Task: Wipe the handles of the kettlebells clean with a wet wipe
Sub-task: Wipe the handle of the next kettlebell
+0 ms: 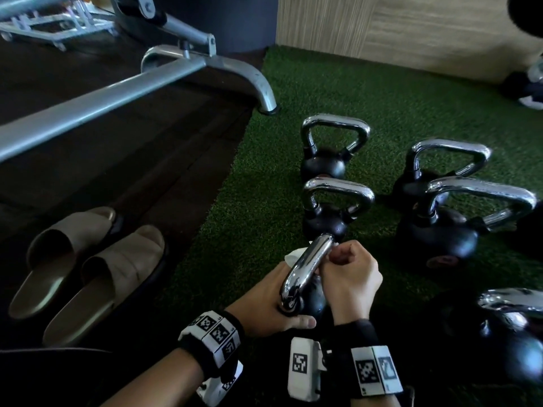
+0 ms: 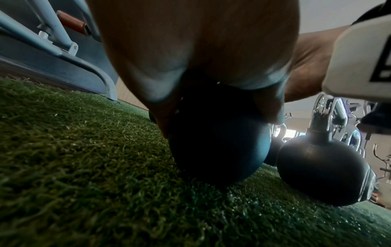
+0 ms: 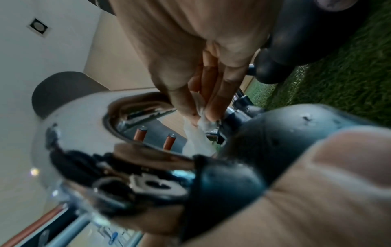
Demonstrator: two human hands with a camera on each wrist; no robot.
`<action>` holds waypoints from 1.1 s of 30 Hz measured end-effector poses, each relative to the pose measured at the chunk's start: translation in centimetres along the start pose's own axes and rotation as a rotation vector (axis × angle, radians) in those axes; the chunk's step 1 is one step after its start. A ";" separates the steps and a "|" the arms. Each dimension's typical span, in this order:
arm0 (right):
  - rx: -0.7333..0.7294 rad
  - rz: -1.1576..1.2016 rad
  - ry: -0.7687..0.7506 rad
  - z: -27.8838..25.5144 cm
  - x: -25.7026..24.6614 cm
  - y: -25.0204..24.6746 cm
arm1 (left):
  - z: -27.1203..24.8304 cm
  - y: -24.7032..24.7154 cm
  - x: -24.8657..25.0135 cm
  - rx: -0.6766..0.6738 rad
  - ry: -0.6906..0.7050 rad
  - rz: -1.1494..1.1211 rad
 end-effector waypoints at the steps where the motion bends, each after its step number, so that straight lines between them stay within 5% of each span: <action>1: -0.008 -0.004 -0.001 -0.1 0.1 0.0 | -0.1 0.0 -0.2 -0.002 -0.018 -0.009; 9: -0.228 -0.061 0.147 0.0 2.8 -0.1 | -0.5 0.0 -0.5 -0.015 -0.042 -0.025; 14: -0.165 -0.050 0.086 1.2 4.3 -2.0 | -1.1 -0.4 0.1 -0.049 -0.019 0.104; 17: -0.372 0.070 0.126 1.6 5.0 0.9 | -1.4 -0.5 0.2 -0.089 -0.018 0.147; 20: -0.627 0.335 0.188 0.7 4.4 3.3 | -1.8 -2.0 0.1 0.020 -0.020 0.315; 22: -0.713 0.289 0.143 0.5 4.2 3.7 | -2.0 -3.0 0.9 0.095 0.005 0.389; 26: -0.689 0.024 0.000 0.9 4.2 3.3 | -2.1 -3.9 2.2 0.128 0.051 0.399; 33: -0.528 -0.089 -0.075 0.1 4.1 -0.5 | -1.3 -5.4 1.2 0.054 -0.029 0.128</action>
Point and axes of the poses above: each hand's wrist, its own z-axis towards the middle knuckle, its own y-axis out of the palm, x = y × z, the point moved 9 cm from there along z, towards the middle knuckle, and after that the axes turned 8 degrees about z, right-handed, at the moved point
